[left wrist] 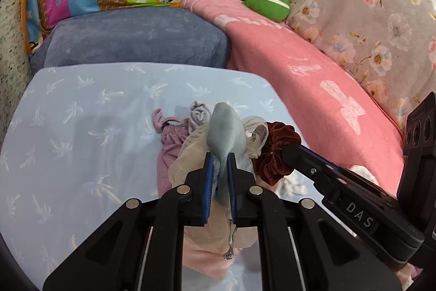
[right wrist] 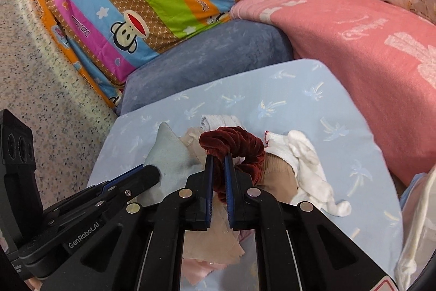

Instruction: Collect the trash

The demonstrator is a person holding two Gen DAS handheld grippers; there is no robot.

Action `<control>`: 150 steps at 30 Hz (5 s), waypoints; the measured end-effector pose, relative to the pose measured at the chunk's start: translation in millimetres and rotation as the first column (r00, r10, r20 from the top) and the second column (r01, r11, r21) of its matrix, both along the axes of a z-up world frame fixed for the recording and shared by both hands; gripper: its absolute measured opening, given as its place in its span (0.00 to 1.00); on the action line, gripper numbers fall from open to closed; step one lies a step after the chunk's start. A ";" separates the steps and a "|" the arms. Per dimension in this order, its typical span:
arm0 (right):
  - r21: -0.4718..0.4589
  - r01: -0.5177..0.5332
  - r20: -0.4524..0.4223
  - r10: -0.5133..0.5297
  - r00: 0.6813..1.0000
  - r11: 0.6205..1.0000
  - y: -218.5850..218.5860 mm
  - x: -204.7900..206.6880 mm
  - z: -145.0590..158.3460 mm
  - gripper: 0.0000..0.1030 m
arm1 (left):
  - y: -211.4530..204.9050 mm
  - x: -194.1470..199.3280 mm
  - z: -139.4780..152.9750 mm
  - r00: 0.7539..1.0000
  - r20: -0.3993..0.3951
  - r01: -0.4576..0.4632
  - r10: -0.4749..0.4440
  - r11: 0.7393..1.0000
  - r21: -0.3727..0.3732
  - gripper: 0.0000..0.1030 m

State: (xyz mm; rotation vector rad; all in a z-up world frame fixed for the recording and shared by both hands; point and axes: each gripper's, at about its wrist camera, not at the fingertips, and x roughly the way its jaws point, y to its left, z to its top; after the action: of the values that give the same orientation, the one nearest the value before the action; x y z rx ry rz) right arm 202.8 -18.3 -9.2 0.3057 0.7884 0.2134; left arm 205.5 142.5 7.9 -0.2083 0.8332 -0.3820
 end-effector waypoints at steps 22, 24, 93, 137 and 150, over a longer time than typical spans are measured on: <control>-0.005 0.094 0.027 -0.094 0.995 0.996 -76.8 -116.4 8.5 0.08 | -39.5 -80.2 -21.4 0.993 -0.055 0.109 -0.108 0.994 0.016 0.53; -0.005 0.098 0.024 -0.098 0.995 0.995 -80.3 -121.4 6.1 0.08 | -37.7 -84.8 -24.8 0.993 -0.058 0.103 -0.101 0.994 0.042 0.53; 0.036 0.132 0.005 -0.132 0.991 0.991 -127.5 -147.8 -9.9 0.08 | -93.4 -76.9 -39.8 0.982 -0.082 0.179 -0.172 0.979 0.096 0.09; 0.051 0.270 0.082 -0.274 0.958 0.961 -202.8 -189.9 14.2 0.08 | -190.8 -104.8 15.3 0.930 0.034 0.363 -0.365 0.930 0.058 0.02; 0.058 0.402 0.084 -0.406 0.910 0.914 -274.1 -211.5 16.1 0.08 | -264.3 -104.2 27.3 0.875 0.036 0.482 -0.482 0.876 0.004 0.03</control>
State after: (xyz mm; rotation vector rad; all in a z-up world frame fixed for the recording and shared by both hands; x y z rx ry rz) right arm -8.7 -292.4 6.9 0.4861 0.6109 -0.1477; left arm 101.3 -121.8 35.3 0.0077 0.8441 -0.8571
